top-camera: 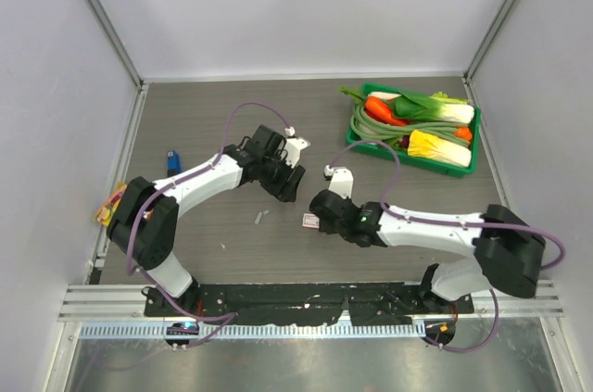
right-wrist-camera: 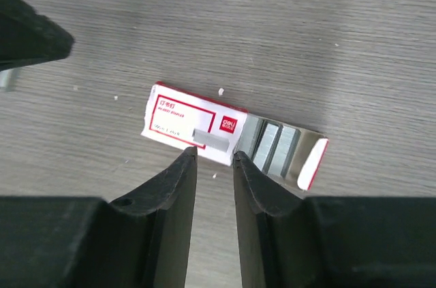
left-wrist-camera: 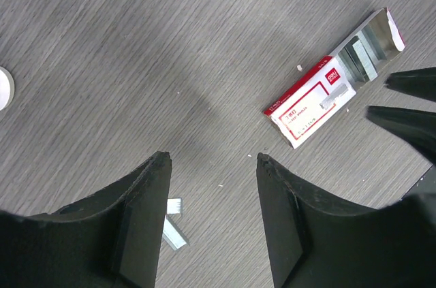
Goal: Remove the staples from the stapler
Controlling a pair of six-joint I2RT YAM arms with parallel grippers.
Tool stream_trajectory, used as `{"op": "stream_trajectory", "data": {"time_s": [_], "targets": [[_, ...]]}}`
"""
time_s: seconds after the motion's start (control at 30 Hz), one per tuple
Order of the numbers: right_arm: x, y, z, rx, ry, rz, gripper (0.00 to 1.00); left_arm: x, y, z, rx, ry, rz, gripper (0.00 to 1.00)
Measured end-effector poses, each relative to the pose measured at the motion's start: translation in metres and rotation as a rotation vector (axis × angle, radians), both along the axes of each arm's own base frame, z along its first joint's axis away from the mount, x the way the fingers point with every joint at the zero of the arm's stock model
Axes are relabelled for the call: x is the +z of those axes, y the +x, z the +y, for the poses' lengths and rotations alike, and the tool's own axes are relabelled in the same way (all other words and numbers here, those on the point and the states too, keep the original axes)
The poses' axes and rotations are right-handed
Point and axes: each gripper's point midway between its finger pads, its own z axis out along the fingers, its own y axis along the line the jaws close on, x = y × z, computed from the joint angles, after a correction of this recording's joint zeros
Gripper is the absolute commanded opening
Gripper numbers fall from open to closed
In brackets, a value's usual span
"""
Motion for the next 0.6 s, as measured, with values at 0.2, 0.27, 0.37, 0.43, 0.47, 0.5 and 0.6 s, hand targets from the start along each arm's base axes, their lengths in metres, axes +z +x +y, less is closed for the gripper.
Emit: {"op": "stream_trajectory", "data": {"time_s": [0.2, 0.27, 0.37, 0.43, 0.47, 0.5, 0.6], "targets": [[0.027, 0.001, -0.015, -0.046, 0.107, -0.052, 0.29, 0.000, -0.001, 0.001, -0.001, 0.003, 0.004, 0.57], [0.020, 0.000, -0.022, -0.064, 0.097, -0.039, 0.24, -0.001, -0.001, 0.001, -0.001, 0.003, 0.004, 0.57], [0.005, -0.001, -0.033, -0.089, 0.069, -0.003, 0.22, -0.001, -0.001, 0.001, -0.001, 0.004, 0.004, 0.57], [-0.002, -0.001, -0.037, -0.100, 0.056, 0.018, 0.21, -0.001, -0.001, 0.001, -0.001, 0.004, 0.005, 0.57], [-0.005, 0.000, -0.038, -0.104, 0.052, 0.025, 0.21, -0.001, -0.001, 0.001, -0.001, 0.004, 0.005, 0.57], [-0.006, 0.000, -0.039, -0.106, 0.049, 0.032, 0.21, -0.001, -0.001, 0.001, -0.001, 0.004, 0.004, 0.56], [-0.009, 0.000, -0.039, -0.107, 0.049, 0.044, 0.20, -0.001, -0.001, 0.001, -0.001, 0.004, 0.005, 0.57]]}}
